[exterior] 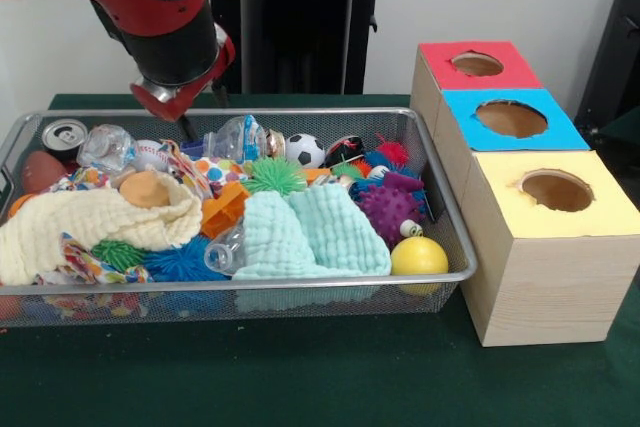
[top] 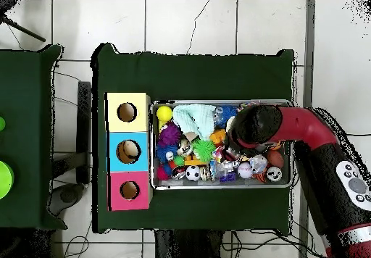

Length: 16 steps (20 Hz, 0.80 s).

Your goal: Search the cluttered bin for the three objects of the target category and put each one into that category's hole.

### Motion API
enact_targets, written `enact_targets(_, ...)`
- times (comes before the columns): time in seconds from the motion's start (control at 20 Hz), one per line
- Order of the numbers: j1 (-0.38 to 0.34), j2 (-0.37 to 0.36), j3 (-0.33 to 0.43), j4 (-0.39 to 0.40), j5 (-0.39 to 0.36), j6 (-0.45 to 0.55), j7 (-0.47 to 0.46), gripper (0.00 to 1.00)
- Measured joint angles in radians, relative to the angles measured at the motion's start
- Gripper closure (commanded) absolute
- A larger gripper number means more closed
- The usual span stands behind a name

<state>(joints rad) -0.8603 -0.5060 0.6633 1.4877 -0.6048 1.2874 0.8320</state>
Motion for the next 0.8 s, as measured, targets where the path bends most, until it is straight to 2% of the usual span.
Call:
enact_targets(0.5,-0.009,-0.059,-0.030,0.017,0.048,-0.020,0.001,0.00)
enact_targets(0.75,-0.020,-0.128,-0.074,0.089,0.090,-0.074,0.008,0.00)
enact_targets(0.8,-0.022,-0.162,-0.093,0.123,0.107,-0.101,0.016,0.00)
